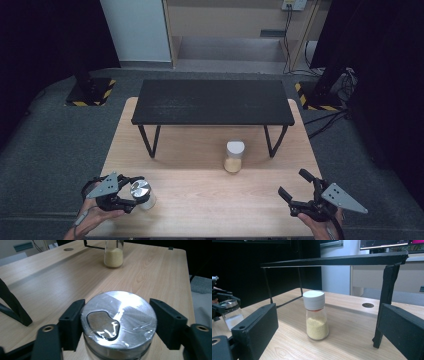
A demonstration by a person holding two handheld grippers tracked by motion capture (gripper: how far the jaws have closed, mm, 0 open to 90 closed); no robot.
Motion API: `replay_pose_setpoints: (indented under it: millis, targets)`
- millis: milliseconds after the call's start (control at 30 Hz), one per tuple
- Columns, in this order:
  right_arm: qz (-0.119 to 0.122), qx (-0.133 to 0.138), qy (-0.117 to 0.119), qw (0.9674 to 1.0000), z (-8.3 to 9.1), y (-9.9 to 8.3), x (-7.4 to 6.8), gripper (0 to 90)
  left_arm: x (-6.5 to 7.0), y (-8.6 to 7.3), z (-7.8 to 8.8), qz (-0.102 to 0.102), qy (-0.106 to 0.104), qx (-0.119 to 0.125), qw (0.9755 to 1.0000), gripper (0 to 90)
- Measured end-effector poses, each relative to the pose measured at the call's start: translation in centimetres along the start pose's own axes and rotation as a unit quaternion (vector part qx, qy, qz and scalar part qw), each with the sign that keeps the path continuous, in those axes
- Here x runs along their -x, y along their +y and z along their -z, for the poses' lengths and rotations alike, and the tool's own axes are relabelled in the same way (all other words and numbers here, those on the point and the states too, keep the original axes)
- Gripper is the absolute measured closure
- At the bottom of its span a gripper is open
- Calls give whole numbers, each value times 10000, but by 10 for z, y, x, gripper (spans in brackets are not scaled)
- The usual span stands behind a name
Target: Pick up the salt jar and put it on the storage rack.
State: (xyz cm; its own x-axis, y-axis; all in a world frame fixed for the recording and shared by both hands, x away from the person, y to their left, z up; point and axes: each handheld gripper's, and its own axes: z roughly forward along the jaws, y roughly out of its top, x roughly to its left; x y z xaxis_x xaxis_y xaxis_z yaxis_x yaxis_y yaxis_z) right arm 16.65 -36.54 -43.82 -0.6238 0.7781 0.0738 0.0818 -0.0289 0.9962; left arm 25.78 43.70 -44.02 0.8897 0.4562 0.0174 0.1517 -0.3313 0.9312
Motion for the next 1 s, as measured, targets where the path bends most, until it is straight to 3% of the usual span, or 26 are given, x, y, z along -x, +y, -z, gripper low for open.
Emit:
replay_pose_setpoints:
  millis: [433,633,833,1000]
  targets:
    - [1,20,0,10000,0,0,0,34,5,1,0,18,93,-3,10000,340]
    - [-2,34,-29,10000,1,-1,0,35,6,6,-2,186,87,52,9998,341]
    - [-10,42,-62,10000,1,-1,0,35,12,27,-2,323,218,190,9991,341]
    - [-9,79,-120,9999,2,-2,-2,36,16,54,-2,303,314,260,9987,341]
